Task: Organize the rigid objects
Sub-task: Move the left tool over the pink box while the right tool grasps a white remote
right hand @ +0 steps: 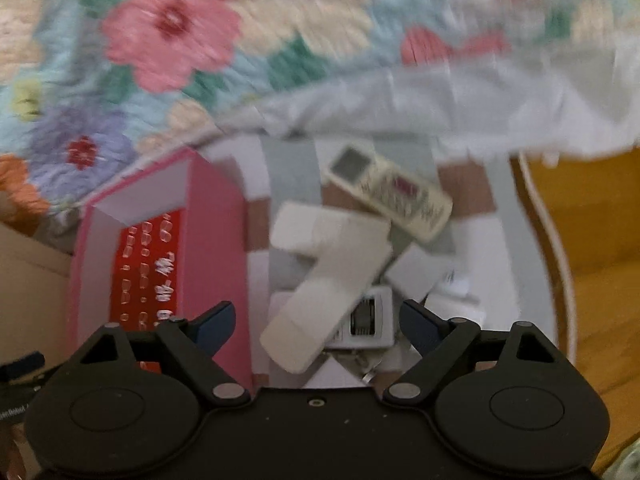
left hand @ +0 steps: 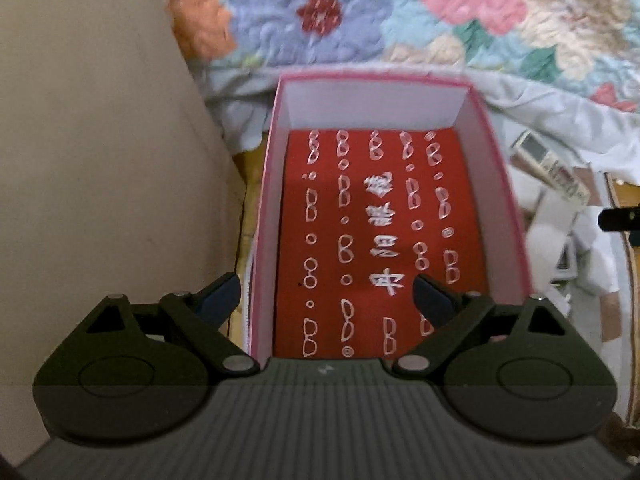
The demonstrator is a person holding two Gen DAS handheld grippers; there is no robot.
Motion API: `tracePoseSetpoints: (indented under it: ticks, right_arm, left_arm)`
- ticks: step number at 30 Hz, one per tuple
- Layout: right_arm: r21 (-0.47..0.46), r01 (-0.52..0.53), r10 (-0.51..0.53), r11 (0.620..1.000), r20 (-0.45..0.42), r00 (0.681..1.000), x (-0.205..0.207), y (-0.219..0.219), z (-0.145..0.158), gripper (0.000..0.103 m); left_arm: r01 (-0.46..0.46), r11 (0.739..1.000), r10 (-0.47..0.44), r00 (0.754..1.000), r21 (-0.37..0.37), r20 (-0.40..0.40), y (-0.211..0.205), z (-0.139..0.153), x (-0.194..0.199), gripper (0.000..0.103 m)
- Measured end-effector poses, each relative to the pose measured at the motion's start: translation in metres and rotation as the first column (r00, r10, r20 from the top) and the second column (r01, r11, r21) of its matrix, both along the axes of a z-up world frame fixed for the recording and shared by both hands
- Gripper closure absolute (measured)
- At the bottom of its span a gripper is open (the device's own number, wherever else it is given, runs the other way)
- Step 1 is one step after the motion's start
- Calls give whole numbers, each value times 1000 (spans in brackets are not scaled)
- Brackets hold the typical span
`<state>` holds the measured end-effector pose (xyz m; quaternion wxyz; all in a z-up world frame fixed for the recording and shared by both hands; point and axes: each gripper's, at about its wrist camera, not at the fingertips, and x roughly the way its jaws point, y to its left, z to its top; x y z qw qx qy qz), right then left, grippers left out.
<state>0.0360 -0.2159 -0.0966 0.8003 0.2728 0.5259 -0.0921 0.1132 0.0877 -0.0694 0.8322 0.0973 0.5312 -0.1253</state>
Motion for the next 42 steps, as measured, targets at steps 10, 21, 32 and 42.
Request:
tracePoseSetpoints:
  ticks: [10, 21, 32, 42]
  right_arm:
    - [191, 126, -124, 974, -24, 992, 18, -1, -66, 11]
    - [181, 165, -175, 970, 38, 984, 22, -10, -84, 48]
    - [128, 21, -29, 992, 63, 998, 18, 0, -85, 54]
    - [72, 5, -15, 997, 134, 991, 16, 5, -80, 76]
  left_arm:
    - [-85, 993, 88, 995, 78, -47, 11, -45, 19, 34]
    - [-88, 976, 76, 995, 200, 69, 0, -63, 32, 90]
    - [-173, 977, 170, 985, 122, 31, 12, -80, 38, 90]
    - [-129, 986, 119, 988, 107, 97, 5, -72, 29, 93]
